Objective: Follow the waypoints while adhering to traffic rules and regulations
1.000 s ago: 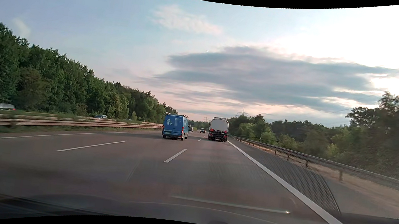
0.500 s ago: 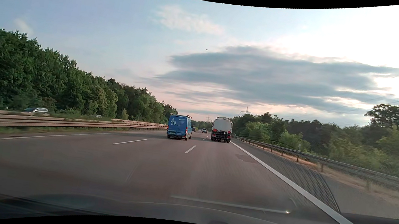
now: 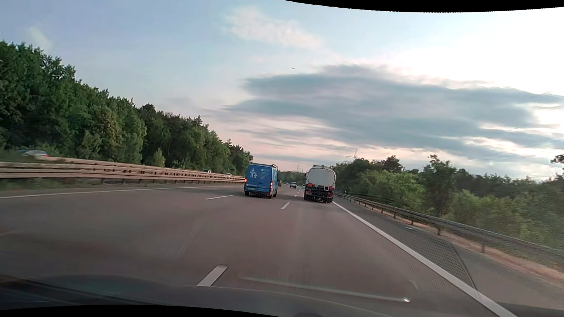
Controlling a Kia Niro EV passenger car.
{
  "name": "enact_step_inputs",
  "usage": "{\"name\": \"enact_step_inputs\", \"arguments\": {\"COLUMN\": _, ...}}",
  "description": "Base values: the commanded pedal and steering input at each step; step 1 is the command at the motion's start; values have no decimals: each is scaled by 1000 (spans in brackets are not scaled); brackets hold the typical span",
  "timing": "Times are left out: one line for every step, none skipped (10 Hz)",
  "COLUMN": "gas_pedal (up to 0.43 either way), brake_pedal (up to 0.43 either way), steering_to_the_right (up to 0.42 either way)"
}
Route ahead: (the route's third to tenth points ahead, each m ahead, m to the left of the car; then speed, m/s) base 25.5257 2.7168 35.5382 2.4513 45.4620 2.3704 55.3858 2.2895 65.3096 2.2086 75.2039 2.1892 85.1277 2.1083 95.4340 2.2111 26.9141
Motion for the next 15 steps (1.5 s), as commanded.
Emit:
{"name": "enact_step_inputs", "arguments": {"gas_pedal": 228, "brake_pedal": 0, "steering_to_the_right": -8}}
{"name": "enact_step_inputs", "arguments": {"gas_pedal": 228, "brake_pedal": 0, "steering_to_the_right": -8}}
{"name": "enact_step_inputs", "arguments": {"gas_pedal": 220, "brake_pedal": 0, "steering_to_the_right": -8}}
{"name": "enact_step_inputs", "arguments": {"gas_pedal": 220, "brake_pedal": 0, "steering_to_the_right": -8}}
{"name": "enact_step_inputs", "arguments": {"gas_pedal": 220, "brake_pedal": 0, "steering_to_the_right": -7}}
{"name": "enact_step_inputs", "arguments": {"gas_pedal": 220, "brake_pedal": 0, "steering_to_the_right": -7}}
{"name": "enact_step_inputs", "arguments": {"gas_pedal": 220, "brake_pedal": 0, "steering_to_the_right": -6}}
{"name": "enact_step_inputs", "arguments": {"gas_pedal": 220, "brake_pedal": 0, "steering_to_the_right": -7}}
{"name": "enact_step_inputs", "arguments": {"gas_pedal": 209, "brake_pedal": 0, "steering_to_the_right": -7}}
{"name": "enact_step_inputs", "arguments": {"gas_pedal": 209, "brake_pedal": 0, "steering_to_the_right": -6}}
{"name": "enact_step_inputs", "arguments": {"gas_pedal": 209, "brake_pedal": 0, "steering_to_the_right": -6}}
{"name": "enact_step_inputs", "arguments": {"gas_pedal": 209, "brake_pedal": 0, "steering_to_the_right": -6}}
{"name": "enact_step_inputs", "arguments": {"gas_pedal": 209, "brake_pedal": 0, "steering_to_the_right": -6}}
{"name": "enact_step_inputs", "arguments": {"gas_pedal": 209, "brake_pedal": 0, "steering_to_the_right": -6}}
{"name": "enact_step_inputs", "arguments": {"gas_pedal": 209, "brake_pedal": 0, "steering_to_the_right": -4}}
